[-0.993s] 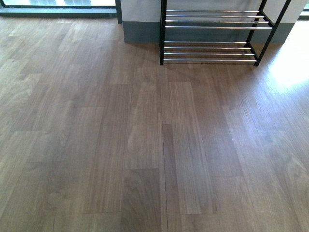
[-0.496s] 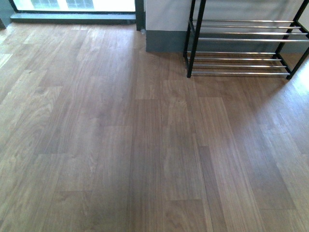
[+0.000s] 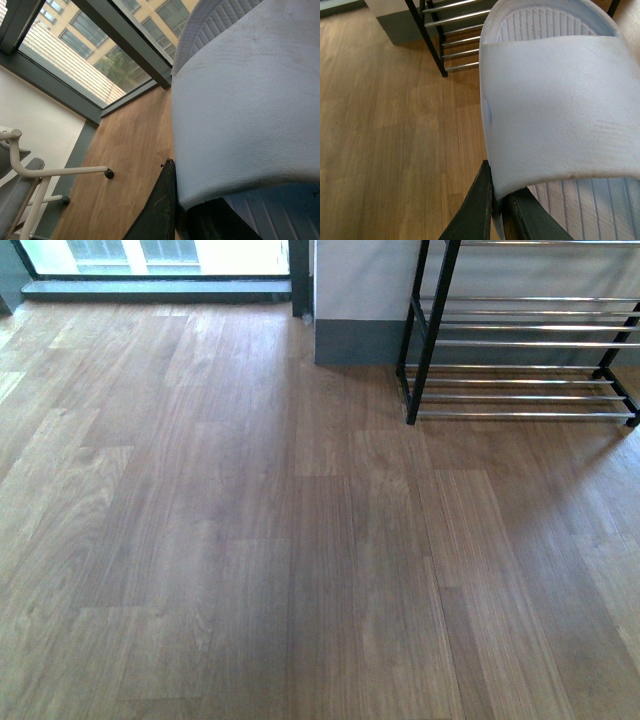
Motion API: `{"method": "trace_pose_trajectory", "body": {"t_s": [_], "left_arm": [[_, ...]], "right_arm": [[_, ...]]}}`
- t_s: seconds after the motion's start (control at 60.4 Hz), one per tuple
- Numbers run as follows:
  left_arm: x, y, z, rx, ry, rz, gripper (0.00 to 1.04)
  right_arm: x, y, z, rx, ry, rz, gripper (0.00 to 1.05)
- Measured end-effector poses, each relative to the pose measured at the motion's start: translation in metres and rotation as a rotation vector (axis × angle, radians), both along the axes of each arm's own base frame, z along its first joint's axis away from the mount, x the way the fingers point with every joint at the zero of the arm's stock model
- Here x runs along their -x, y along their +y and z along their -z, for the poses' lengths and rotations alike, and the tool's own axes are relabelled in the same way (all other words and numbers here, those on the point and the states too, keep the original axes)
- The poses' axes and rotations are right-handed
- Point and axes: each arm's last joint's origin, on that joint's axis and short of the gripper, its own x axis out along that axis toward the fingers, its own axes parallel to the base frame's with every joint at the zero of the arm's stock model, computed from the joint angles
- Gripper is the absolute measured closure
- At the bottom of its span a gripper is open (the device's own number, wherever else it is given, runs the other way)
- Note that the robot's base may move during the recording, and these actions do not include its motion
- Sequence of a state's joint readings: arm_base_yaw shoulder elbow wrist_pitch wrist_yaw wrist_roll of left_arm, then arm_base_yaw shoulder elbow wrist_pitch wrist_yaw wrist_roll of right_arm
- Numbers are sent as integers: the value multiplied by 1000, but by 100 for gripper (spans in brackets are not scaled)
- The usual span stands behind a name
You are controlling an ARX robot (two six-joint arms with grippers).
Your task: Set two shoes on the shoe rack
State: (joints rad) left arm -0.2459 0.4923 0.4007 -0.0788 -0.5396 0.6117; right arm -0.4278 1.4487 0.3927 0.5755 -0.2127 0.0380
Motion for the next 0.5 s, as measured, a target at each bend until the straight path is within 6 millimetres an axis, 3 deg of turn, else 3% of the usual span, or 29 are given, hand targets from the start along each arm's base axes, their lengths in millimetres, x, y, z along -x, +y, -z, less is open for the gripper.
{"method": "trace_pose_trajectory", "body": {"t_s": [0.496], "left_arm": [[0,0,0,0,0,0,103]], "right_arm": [[0,0,0,1,0,2,103]]}}
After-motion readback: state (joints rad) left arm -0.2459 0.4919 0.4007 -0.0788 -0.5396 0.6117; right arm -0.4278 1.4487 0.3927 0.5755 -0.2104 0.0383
